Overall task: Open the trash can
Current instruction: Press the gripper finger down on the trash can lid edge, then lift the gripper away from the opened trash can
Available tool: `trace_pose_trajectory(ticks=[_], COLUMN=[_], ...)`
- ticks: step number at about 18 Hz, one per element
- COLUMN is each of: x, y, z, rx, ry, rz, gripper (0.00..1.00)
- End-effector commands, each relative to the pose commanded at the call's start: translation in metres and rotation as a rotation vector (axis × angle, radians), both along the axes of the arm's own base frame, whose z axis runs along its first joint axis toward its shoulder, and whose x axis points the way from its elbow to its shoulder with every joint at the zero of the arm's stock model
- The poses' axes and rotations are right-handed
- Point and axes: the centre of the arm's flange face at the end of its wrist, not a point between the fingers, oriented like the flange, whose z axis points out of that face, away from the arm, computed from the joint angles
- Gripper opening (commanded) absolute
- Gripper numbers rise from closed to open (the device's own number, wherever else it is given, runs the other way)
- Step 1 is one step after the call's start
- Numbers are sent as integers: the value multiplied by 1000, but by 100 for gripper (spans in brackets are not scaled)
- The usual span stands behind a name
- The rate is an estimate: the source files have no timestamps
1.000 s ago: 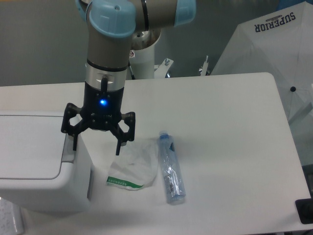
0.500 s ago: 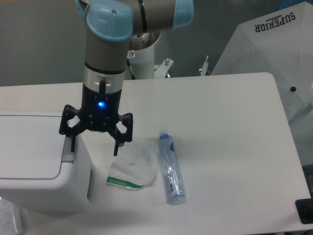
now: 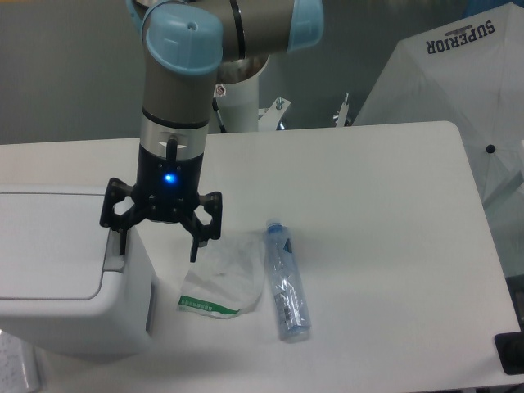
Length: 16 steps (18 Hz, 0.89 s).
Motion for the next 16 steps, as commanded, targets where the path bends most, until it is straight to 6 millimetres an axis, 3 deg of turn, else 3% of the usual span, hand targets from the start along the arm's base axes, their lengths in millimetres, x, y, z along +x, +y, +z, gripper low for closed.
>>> trace_pose_trajectory(ticks=[11,16], x=[-1,-3], y=[1,0], z=[-4,25], rx=[-6,36], ry=[-3,38], rz=[2,-6], gripper=[100,100])
